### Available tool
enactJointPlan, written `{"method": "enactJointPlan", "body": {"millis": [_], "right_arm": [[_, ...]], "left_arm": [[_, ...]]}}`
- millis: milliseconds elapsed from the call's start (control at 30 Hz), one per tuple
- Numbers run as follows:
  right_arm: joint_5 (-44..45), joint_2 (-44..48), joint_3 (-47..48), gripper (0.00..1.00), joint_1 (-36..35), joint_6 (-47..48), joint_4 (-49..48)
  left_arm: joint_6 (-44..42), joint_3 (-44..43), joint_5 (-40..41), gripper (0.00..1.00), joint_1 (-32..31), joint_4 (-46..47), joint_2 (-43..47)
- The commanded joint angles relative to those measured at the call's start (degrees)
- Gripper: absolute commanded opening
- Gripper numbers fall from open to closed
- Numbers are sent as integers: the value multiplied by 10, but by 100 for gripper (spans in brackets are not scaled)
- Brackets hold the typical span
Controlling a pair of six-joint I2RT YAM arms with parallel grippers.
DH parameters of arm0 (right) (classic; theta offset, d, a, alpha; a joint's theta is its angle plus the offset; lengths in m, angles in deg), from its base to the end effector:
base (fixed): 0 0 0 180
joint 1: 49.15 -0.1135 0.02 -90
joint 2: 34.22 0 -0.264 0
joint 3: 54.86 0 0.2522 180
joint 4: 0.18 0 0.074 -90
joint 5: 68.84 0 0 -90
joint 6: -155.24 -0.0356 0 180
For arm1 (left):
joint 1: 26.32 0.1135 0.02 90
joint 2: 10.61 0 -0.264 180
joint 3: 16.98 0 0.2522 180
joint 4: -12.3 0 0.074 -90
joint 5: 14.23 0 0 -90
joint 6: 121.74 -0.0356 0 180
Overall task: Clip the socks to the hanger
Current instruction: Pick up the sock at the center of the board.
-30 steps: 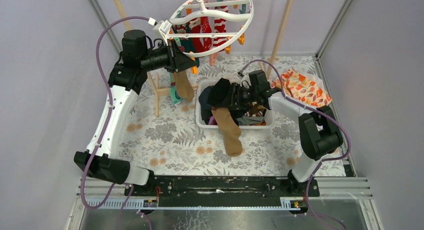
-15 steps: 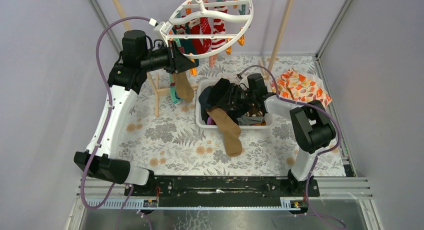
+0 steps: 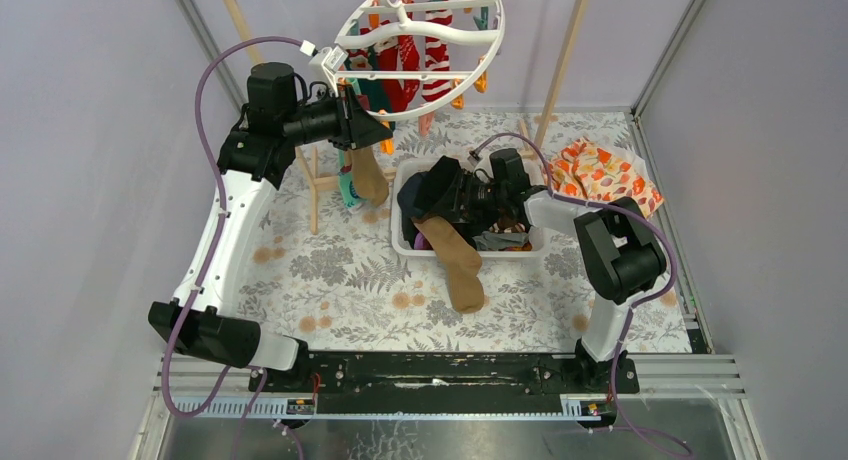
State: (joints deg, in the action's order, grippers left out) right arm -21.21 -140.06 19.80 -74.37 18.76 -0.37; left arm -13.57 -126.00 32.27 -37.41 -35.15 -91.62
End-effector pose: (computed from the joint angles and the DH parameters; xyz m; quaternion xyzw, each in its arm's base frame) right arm 0.3461 0.1895 0.1853 -0.0252 0.8304 0.5239 0.1880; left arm 0.2853 -0.0809 0.4595 0.1668 0.7700 -0.4282 0.4427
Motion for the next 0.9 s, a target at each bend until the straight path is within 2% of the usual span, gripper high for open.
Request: {"method": "enactJointPlan", "body": {"millis": [0, 100, 167, 367, 567, 700, 867], "right_arm": [[-10, 10, 19, 51, -8, 10, -2], [-48, 25, -4, 47, -7, -52, -98], [-59, 33, 2, 47, -5, -76, -120], [-61, 45, -2, 47, -5, -78, -129], [-66, 20, -21, 47, -8, -97, -164], [-68, 0, -1, 46, -15, -87, -150], [-65, -15, 20, 38, -20, -92, -147]], "left_arm": [[-8, -10, -10, 0, 2, -28, 11], [-6, -12, -11, 0, 2, -29, 12], [-5, -12, -12, 0, 2, -29, 13], [-8, 0, -13, 0, 2, -29, 17], [-7, -6, -15, 0, 2, -29, 16], [-6, -7, -17, 0, 2, -27, 16], [3, 0, -19, 0, 2, -16, 18]]}}
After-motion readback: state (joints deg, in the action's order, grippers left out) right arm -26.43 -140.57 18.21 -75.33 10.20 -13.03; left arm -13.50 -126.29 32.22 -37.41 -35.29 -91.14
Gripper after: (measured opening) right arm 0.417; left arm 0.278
